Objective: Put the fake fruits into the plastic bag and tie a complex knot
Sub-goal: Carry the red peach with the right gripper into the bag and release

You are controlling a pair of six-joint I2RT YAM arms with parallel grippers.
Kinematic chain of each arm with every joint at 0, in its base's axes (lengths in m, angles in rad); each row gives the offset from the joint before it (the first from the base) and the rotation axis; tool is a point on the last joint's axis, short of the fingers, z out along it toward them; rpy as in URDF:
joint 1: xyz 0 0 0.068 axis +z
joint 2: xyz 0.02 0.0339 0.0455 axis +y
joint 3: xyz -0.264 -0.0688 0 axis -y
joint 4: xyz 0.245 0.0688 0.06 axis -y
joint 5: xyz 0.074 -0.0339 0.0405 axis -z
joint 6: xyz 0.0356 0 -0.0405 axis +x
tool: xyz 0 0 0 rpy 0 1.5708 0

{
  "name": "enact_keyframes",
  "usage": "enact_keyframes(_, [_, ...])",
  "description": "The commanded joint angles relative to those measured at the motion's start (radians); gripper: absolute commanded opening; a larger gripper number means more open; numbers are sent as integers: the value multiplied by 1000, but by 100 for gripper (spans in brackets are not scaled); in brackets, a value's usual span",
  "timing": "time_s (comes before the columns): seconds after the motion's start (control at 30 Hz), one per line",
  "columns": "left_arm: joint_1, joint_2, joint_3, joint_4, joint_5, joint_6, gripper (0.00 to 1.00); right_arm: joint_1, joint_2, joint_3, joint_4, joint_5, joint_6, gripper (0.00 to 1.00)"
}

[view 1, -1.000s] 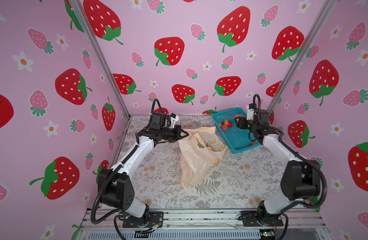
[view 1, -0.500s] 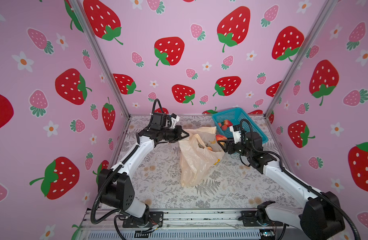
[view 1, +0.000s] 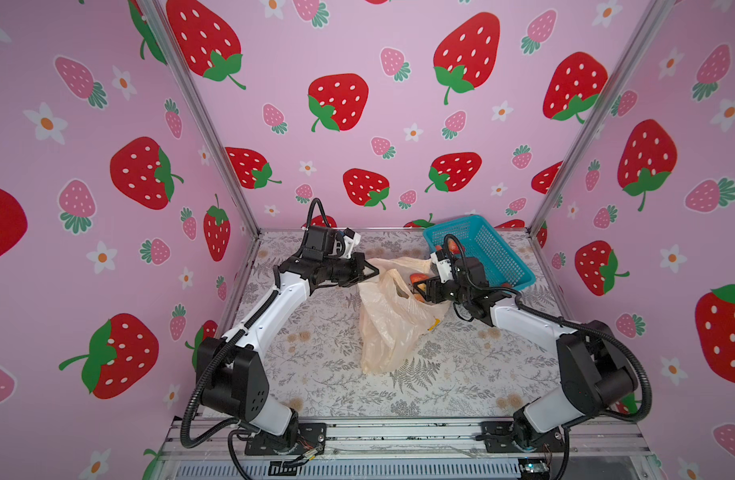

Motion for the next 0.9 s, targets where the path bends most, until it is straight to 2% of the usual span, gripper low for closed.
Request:
enact_keyframes(0.0, [-4,3,-3,-1,10,9,0,24,9,21,-34,-17,-7,50])
enact_keyframes(0.1, [-4,-3,-2,-5,8,12,0,47,21,22,-52,-53,-12,51])
enact_keyframes(0.2, [-4,-20,-6,-6,-18,24,0,72,31,22,-50,-81,-12,57])
enact_keyframes(0.47, [-5,-14,2,-25,-23,31,0,93,23,10,22,-179,27,66])
enact_keyframes(0.57, [-4,-16,2,-26,-30,35,0,94,10,3,19,-143,17,71])
enact_keyframes(0.73, [-5,-12,6,-34,-25,35,0,92,-1,14,-21,-3,11,78])
enact_keyframes(0.87, [-4,-18,8,-33,-26,36,0,89,-8,35,-48,37,6,82])
